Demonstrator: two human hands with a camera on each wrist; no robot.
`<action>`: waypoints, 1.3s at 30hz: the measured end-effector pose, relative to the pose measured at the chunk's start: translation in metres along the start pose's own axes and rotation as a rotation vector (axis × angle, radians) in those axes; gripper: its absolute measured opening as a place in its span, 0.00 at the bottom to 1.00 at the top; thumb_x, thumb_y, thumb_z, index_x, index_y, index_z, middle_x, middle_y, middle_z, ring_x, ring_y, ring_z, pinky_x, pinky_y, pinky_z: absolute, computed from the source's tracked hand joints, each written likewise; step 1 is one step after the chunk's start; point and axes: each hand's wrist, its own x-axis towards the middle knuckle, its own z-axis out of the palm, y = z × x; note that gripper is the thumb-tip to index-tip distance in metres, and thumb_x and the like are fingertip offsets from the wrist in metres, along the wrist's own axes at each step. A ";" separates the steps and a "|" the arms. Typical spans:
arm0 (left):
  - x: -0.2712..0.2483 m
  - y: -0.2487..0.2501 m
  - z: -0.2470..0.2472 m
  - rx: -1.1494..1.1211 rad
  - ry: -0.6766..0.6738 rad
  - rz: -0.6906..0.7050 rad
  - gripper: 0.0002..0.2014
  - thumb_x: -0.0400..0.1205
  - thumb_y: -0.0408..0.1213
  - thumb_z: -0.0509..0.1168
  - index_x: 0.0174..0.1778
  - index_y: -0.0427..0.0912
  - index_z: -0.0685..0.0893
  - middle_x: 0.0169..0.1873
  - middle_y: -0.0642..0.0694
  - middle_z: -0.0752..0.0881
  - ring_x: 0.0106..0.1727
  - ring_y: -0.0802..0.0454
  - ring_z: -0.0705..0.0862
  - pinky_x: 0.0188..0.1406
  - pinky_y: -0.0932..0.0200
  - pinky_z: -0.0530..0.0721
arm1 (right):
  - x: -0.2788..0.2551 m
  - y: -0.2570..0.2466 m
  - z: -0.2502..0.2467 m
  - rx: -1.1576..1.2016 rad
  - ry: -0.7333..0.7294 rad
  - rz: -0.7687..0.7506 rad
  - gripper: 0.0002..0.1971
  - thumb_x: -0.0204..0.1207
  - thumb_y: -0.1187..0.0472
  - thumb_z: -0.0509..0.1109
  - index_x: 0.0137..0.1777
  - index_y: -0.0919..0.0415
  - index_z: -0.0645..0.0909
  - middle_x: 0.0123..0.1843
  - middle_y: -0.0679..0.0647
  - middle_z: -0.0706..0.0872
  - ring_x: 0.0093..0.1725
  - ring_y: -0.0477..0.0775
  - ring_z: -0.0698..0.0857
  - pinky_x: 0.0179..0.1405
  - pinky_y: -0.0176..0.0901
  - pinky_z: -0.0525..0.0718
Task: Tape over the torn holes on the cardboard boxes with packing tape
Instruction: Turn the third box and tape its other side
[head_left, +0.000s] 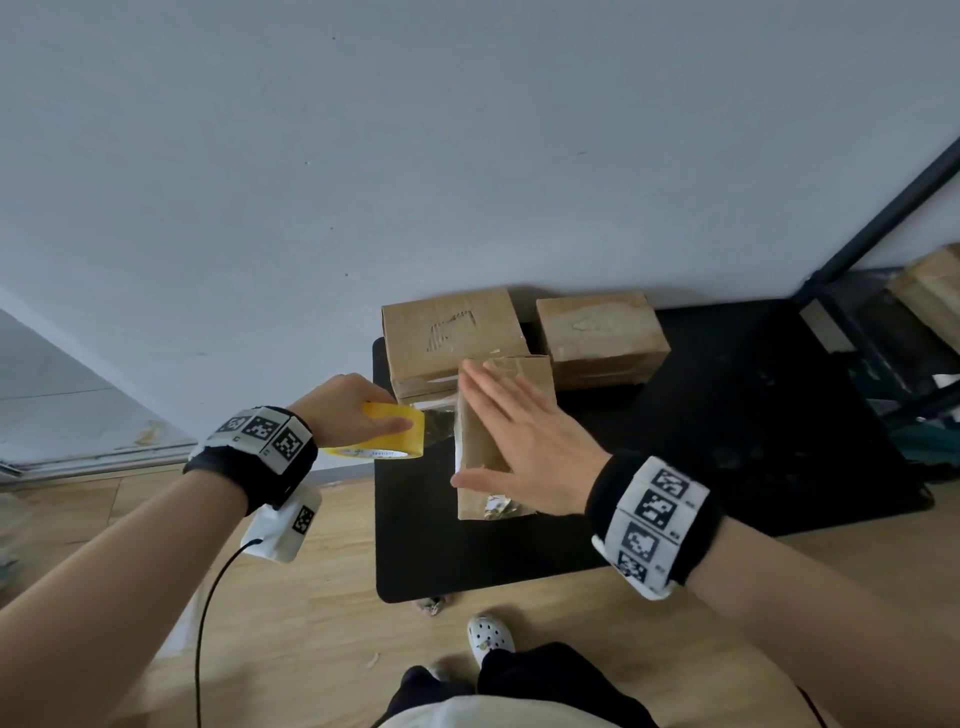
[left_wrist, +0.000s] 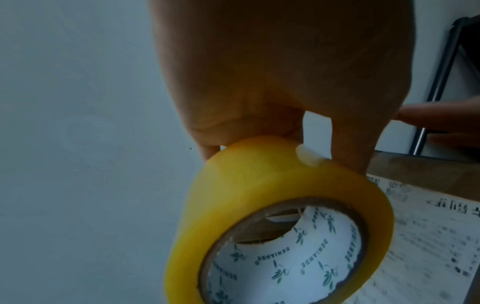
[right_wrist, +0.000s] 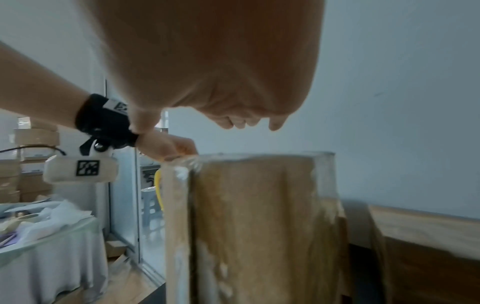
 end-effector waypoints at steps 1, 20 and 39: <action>-0.001 -0.001 0.000 -0.008 0.000 -0.003 0.15 0.78 0.53 0.66 0.52 0.48 0.87 0.39 0.51 0.83 0.44 0.51 0.81 0.44 0.60 0.74 | 0.004 -0.005 0.006 -0.018 0.007 0.004 0.49 0.74 0.26 0.42 0.83 0.60 0.31 0.84 0.52 0.30 0.83 0.49 0.31 0.84 0.51 0.39; -0.005 0.001 0.006 -0.047 0.043 -0.022 0.15 0.78 0.52 0.66 0.51 0.46 0.87 0.42 0.48 0.84 0.45 0.50 0.81 0.43 0.60 0.74 | -0.025 0.043 0.024 0.028 0.080 0.324 0.55 0.67 0.22 0.30 0.83 0.64 0.34 0.85 0.58 0.34 0.84 0.52 0.37 0.82 0.48 0.38; -0.024 -0.011 -0.019 -0.163 0.071 -0.034 0.17 0.74 0.56 0.69 0.26 0.48 0.81 0.24 0.51 0.79 0.30 0.53 0.76 0.31 0.62 0.71 | 0.060 -0.013 -0.038 -0.235 -0.382 0.148 0.59 0.46 0.30 0.81 0.75 0.58 0.65 0.73 0.60 0.62 0.69 0.62 0.72 0.59 0.61 0.83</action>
